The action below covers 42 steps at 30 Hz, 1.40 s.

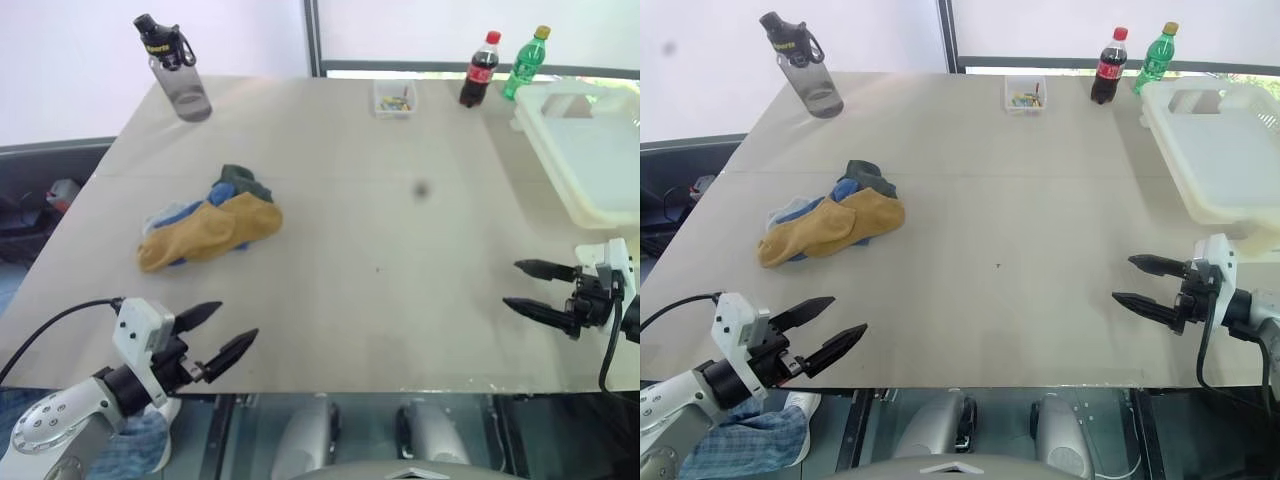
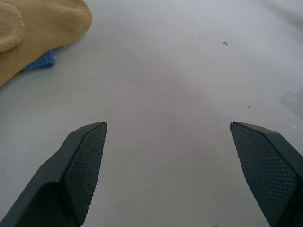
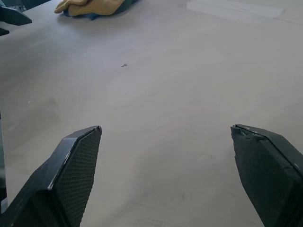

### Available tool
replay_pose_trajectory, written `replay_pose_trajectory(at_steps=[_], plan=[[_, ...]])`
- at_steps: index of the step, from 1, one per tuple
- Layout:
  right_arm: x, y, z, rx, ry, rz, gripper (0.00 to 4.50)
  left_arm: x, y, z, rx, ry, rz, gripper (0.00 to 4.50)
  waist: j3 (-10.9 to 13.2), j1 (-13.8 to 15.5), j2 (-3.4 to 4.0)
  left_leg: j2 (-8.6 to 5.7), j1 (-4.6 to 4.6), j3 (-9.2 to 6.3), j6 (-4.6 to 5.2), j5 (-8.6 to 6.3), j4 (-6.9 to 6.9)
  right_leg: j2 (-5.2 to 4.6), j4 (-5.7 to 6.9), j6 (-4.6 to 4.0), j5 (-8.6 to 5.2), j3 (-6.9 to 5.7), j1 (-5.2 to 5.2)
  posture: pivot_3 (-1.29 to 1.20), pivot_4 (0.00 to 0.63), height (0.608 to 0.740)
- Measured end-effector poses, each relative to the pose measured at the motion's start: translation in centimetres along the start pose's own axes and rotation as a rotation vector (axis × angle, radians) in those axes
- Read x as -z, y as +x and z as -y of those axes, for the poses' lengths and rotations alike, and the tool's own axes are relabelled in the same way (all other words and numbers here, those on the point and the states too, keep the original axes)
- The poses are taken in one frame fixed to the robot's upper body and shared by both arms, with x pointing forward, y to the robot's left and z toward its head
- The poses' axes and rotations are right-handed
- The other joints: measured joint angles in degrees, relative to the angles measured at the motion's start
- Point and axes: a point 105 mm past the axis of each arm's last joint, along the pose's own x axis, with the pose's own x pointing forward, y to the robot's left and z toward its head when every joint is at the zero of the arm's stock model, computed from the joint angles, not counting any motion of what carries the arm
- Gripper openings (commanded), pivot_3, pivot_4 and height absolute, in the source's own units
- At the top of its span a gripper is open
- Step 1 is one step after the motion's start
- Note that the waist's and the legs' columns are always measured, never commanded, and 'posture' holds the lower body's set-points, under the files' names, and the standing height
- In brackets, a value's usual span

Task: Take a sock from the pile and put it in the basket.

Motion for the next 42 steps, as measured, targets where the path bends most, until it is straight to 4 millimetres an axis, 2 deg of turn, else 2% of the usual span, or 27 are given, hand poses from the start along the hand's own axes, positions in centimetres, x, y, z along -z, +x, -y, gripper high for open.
replay_pose_trajectory(at_steps=[16, 38, 41, 42], plan=[[-0.5, 0.2, 0.3, 0.013, -0.042, 0.001, 4.49, -1.1, 0.3, 0.3, 0.048, 0.004, 0.054, 4.45, 0.0, -0.01, 0.0, 0.0, 0.0, 0.01, 0.0, 0.0, 0.0, 0.02, 0.0, 0.1, 0.06, -0.01, 0.0, 0.0, 0.15, 0.74], [-1.1, 1.1, 0.3, 0.001, -0.06, 0.023, 4.49, -1.4, 0.2, 0.0, 0.035, 0.048, 0.066, 4.45, 0.0, 0.0, 0.0, 0.0, 0.01, 0.01, 0.0, 0.0, 0.0, 0.03, 0.0, 0.15, 0.09, -0.01, 0.0, 0.0, 0.15, 0.74], [-1.1, 1.1, 0.2, -0.002, -0.057, 0.025, 4.49, -1.5, 0.5, -0.4, -0.002, 0.051, 0.07, 4.45, 0.0, 0.04, 0.01, 0.0, 0.01, 0.01, 0.0, 0.0, 0.0, 0.03, 0.0, 0.17, 0.09, -0.01, 0.01, 0.0, 0.15, 0.74], [-1.4, 1.3, 0.0, -0.018, -0.045, 0.041, 4.49, -1.3, 1.5, -0.9, -0.062, 0.053, 0.065, 4.45, 0.0, 0.1, 0.01, -0.01, 0.02, 0.0, 0.0, 0.0, 0.01, 0.03, 0.02, 0.18, 0.1, -0.01, 0.03, 0.0, 0.15, 0.74]])
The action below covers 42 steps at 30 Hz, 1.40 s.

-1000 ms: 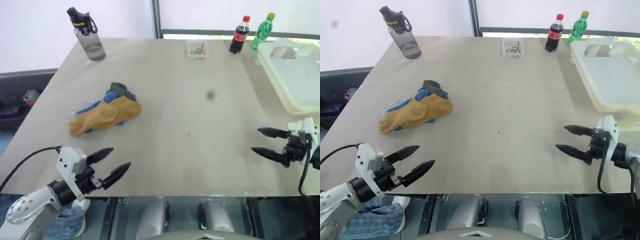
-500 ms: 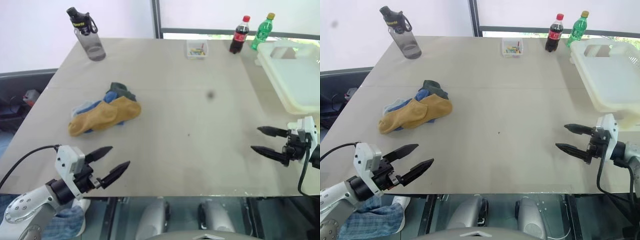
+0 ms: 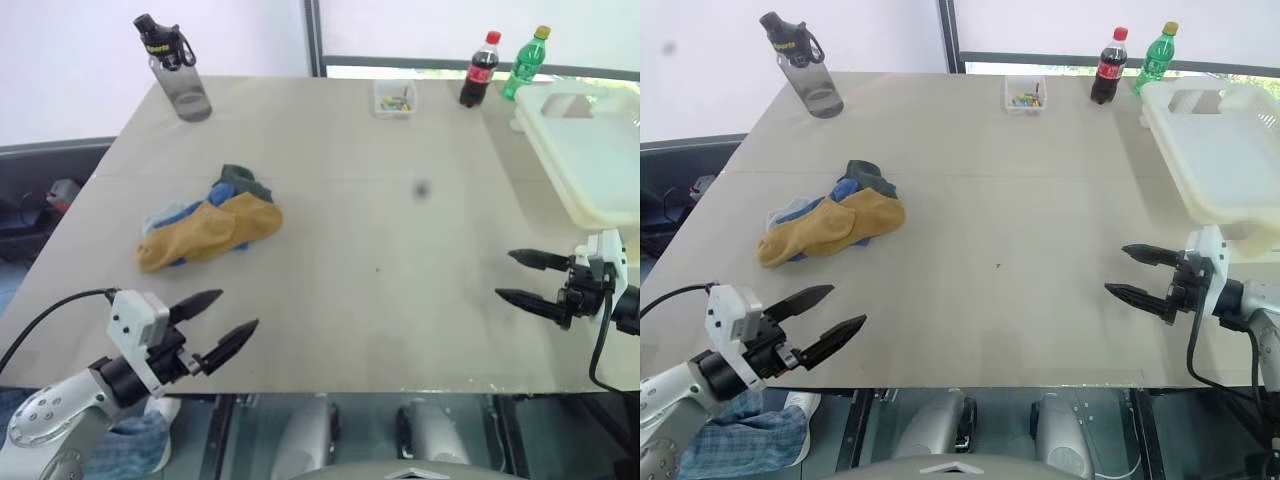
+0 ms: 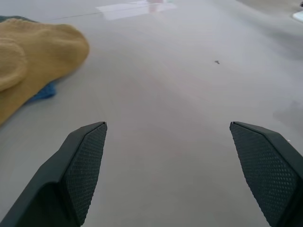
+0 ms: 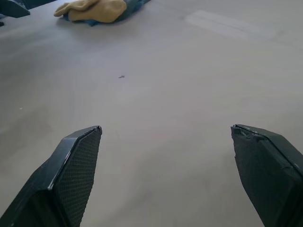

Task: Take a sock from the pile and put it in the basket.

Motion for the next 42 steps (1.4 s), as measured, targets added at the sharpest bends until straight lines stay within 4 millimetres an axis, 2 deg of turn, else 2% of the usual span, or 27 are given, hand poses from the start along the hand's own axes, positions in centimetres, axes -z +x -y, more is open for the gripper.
replay_pose_trajectory(at_steps=[4, 7, 10, 15, 18, 23, 29, 42], plan=[[-0.9, 0.3, -0.9, -0.05, 0.029, 0.047, 4.49, 0.0, 2.3, 0.1, -0.062, 0.001, 0.021, 4.45, 0.0, 0.0, -0.02, -0.01, 0.02, -0.03, 0.0, 0.0, 0.02, 0.02, 0.0, 0.02, 0.01, -0.02, 0.07, 0.0, 0.15, 0.74], [-1.3, 0.4, -1.4, -0.076, 0.033, 0.064, 4.49, -1.0, 4.3, 0.3, -0.094, -0.007, 0.074, 4.45, 0.0, 0.01, -0.02, -0.02, 0.01, -0.04, 0.0, 0.0, 0.03, 0.03, 0.01, 0.03, 0.02, -0.03, 0.07, 0.0, 0.15, 0.74], [-1.5, 0.4, -1.6, -0.081, 0.028, 0.075, 4.49, -2.3, 5.4, -0.3, -0.161, 0.028, 0.121, 4.45, 0.0, -0.08, -0.03, -0.02, 0.02, -0.04, 0.0, 0.0, 0.02, 0.08, 0.01, 0.03, 0.02, -0.02, 0.07, 0.0, 0.15, 0.74], [-1.4, 0.4, -1.6, -0.077, 0.02, 0.081, 4.49, -3.5, 5.4, -3.4, -0.346, 0.111, 0.131, 4.45, 0.0, -0.08, -0.02, -0.02, 0.05, -0.03, 0.0, 0.0, 0.02, 0.35, 0.05, 0.03, 0.02, 0.0, 0.07, 0.0, 0.15, 0.74], [-1.5, 0.4, -1.6, -0.077, 0.014, 0.084, 4.49, -3.1, 5.0, -5.8, -0.456, 0.108, 0.115, 4.45, 0.0, -0.05, -0.02, -0.02, 0.04, -0.02, 0.0, 0.0, 0.04, 0.36, 0.04, 0.03, 0.02, -0.01, 0.07, 0.0, 0.15, 0.74], [-1.6, 0.5, -1.7, -0.093, 0.0, 0.108, 4.49, -1.8, 5.6, -7.7, -0.547, 0.1, 0.064, 4.45, 0.01, 0.06, -0.03, -0.03, 0.03, -0.04, -0.01, 0.01, 0.05, 0.37, 0.05, 0.04, 0.02, -0.05, 0.07, 0.0, 0.15, 0.74], [-2.2, 0.1, -2.7, -0.163, -0.019, 0.18, 4.49, -1.6, 7.2, -7.8, -0.545, 0.089, 0.057, 4.45, 0.03, 0.01, -0.06, -0.04, 0.02, -0.05, -0.02, 0.01, 0.06, 0.35, 0.06, 0.04, 0.02, -0.02, 0.07, 0.0, 0.15, 0.74], [-3.7, -0.4, -4.5, -0.259, -0.172, 0.235, 4.49, -0.9, 7.7, -7.7, -0.526, 0.088, 0.021, 4.45, 0.02, -0.01, -0.06, -0.02, 0.04, -0.07, -0.03, 0.01, 0.06, 0.1, 0.07, 0.04, 0.02, -0.01, 0.07, 0.0, 0.15, 0.74]])
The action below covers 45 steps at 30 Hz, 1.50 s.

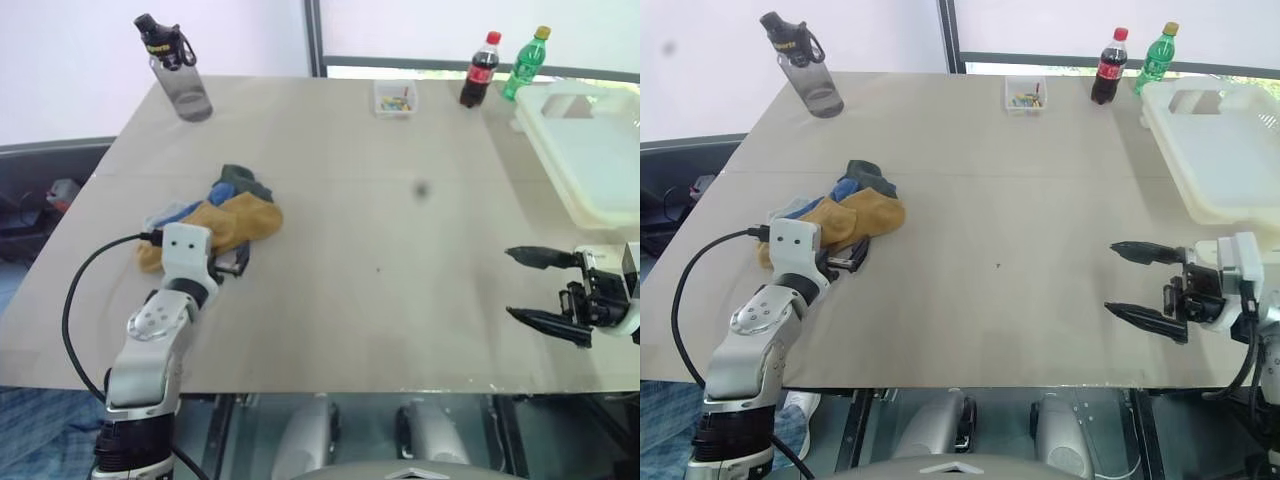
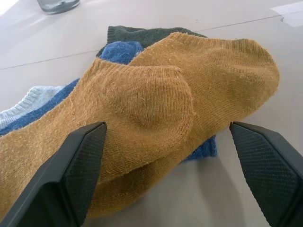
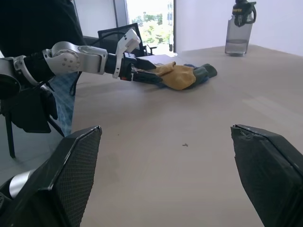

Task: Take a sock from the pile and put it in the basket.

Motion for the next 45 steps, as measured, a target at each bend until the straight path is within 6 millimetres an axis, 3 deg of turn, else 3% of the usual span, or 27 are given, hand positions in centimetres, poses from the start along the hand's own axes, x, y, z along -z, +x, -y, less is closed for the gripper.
replay_pose_trajectory(at_steps=[10, 20, 31, 40, 45], plan=[[-0.1, 0.0, -0.1, -0.008, -0.038, -0.008, 4.49, 0.3, 0.1, 0.1, -0.008, -0.013, -0.01, 4.45, 0.0, 0.0, 0.0, -0.01, 0.0, 0.0, 0.0, 0.0, 0.0, -0.04, 0.0, 0.0, 0.0, -0.01, 0.0, 0.0, 0.15, 0.74], [0.5, -0.3, 0.0, 0.008, -0.029, -0.029, 4.5, 0.3, 0.4, -0.3, -0.031, 0.014, -0.005, 0.04, 0.0, 0.01, 0.0, -0.01, 0.0, 0.0, -0.01, 0.01, 0.0, -0.05, 0.0, 0.0, 0.0, -0.01, 0.0, 0.0, 0.15, 0.74], [0.8, -0.2, -0.2, 0.008, -0.025, -0.026, 4.5, -0.2, 0.3, 0.8, 0.048, -0.01, 0.034, 0.04, 0.0, 0.03, 0.0, -0.01, -0.01, 0.0, -0.02, 0.01, 0.0, -0.07, 0.0, 0.0, 0.0, -0.02, 0.0, 0.0, 0.15, 0.74], [1.0, -0.2, -0.1, 0.015, -0.023, -0.031, 4.5, -4.1, -0.1, 6.6, 0.297, -0.109, 0.109, 0.04, 0.0, -0.02, 0.0, -0.04, -0.02, -0.01, -0.04, 0.02, 0.02, -0.06, 0.01, 0.0, 0.0, -0.03, 0.01, 0.0, 0.15, 0.74], [1.0, -0.1, -0.1, 0.023, -0.022, -0.03, 4.5, -3.3, -0.3, 9.6, 0.423, -0.093, 0.03, 0.04, -0.01, -0.02, 0.01, -0.04, -0.01, 0.0, -0.03, 0.02, 0.03, 0.22, 0.02, 0.0, 0.0, 0.0, 0.01, 0.0, 0.15, 0.74]])
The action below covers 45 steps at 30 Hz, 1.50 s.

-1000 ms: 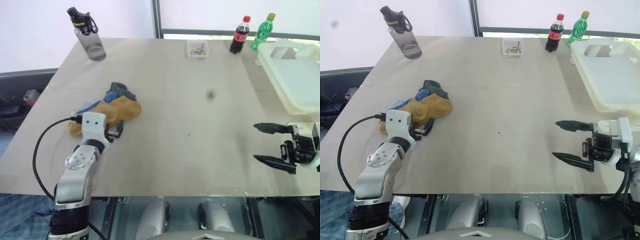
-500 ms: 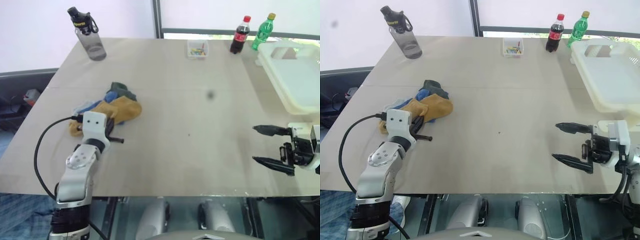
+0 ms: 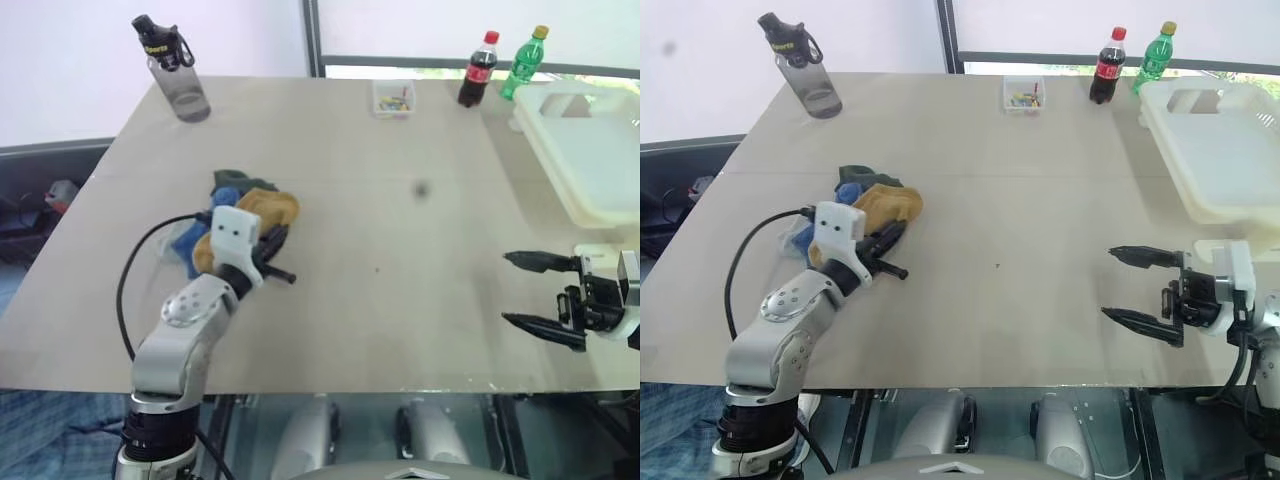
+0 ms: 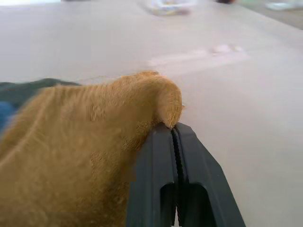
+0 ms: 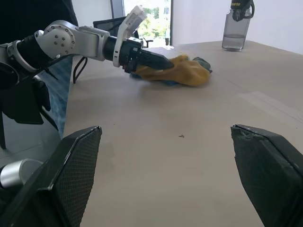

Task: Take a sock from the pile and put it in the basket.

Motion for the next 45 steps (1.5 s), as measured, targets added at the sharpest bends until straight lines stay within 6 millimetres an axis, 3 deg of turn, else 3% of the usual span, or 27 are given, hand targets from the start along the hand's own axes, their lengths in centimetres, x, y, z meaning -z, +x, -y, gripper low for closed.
replay_pose_trajectory(at_steps=[7, 12, 19, 27, 33, 39, 42, 44, 45], plan=[[0.1, 0.1, 0.0, 0.0, 0.004, 0.002, 4.5, 0.7, 2.9, 3.5, 0.164, -0.013, -0.05, 0.04, 0.0, 0.12, 0.0, -0.04, 0.0, -0.01, 0.0, 0.01, 0.07, 0.04, 0.05, 0.0, 0.0, -0.06, 0.01, 0.0, 0.15, 0.74], [0.1, 0.2, -0.1, 0.007, -0.001, 0.001, 4.5, 0.7, 5.0, 8.2, 0.346, -0.043, -0.07, 0.04, 0.01, 0.04, -0.01, -0.06, -0.01, 0.02, -0.13, 0.08, 0.08, 0.07, 0.04, 0.01, -0.01, -0.14, 0.01, 0.0, 0.15, 0.74], [0.0, 0.2, -0.3, 0.019, -0.009, -0.005, 4.5, 1.8, 4.5, 12.4, 0.58, -0.093, -0.18, 0.04, 0.0, -0.03, 0.0, -0.03, 0.02, 0.03, -0.01, 0.03, 0.11, 0.11, 0.09, 0.01, -0.01, -0.13, 0.01, 0.0, 0.15, 0.74], [0.0, 0.1, -0.4, 0.053, -0.02, -0.004, 4.5, 1.5, 5.5, 15.2, 0.676, -0.151, -0.216, 0.04, 0.0, 0.05, 0.01, -0.06, 0.01, 0.01, -0.04, 0.04, 0.14, 0.12, 0.09, 0.01, -0.01, -0.15, 0.02, 0.0, 0.15, 0.74], [-0.1, 0.1, -0.5, 0.058, -0.027, -0.007, 4.5, 2.5, 5.8, 17.3, 0.763, -0.192, -0.311, 0.04, 0.0, 0.02, 0.0, -0.06, 0.01, 0.03, -0.02, 0.03, 0.15, 0.13, 0.1, 0.02, -0.01, -0.14, 0.02, 0.0, 0.15, 0.74], [-0.3, -0.1, -0.3, 0.078, -0.037, -0.007, 4.5, 1.7, 6.9, 19.8, 0.779, -0.268, -0.297, 0.04, 0.0, 0.05, 0.0, -0.07, -0.01, 0.03, -0.03, 0.04, 0.16, 0.12, 0.07, 0.02, -0.01, -0.13, 0.02, 0.0, 0.15, 0.74], [-0.4, -0.1, -0.4, 0.08, -0.04, -0.009, 4.5, 1.2, 7.8, 20.1, 0.716, -0.325, -0.273, 0.88, 0.01, 0.06, 0.0, -0.06, 0.0, 0.01, 0.0, 0.02, 0.16, 0.12, 0.08, 0.02, -0.01, -0.14, 0.02, 0.0, 0.15, 0.74], [-0.2, -0.3, -0.5, 0.085, -0.032, -0.013, 4.5, 1.1, 8.1, 19.5, 0.677, -0.342, -0.261, 1.98, 0.0, -0.01, 0.01, -0.05, 0.01, 0.02, 0.0, 0.02, 0.16, 0.12, 0.1, 0.02, -0.01, -0.12, 0.02, 0.0, 0.15, 0.74], [-0.2, -0.3, -0.5, 0.086, -0.03, -0.014, 4.5, 1.1, 8.2, 19.3, 0.665, -0.347, -0.258, 2.24, 0.0, -0.01, 0.01, -0.05, 0.01, 0.02, 0.0, 0.02, 0.16, 0.12, 0.1, 0.02, -0.01, -0.12, 0.02, 0.0, 0.15, 0.74]])
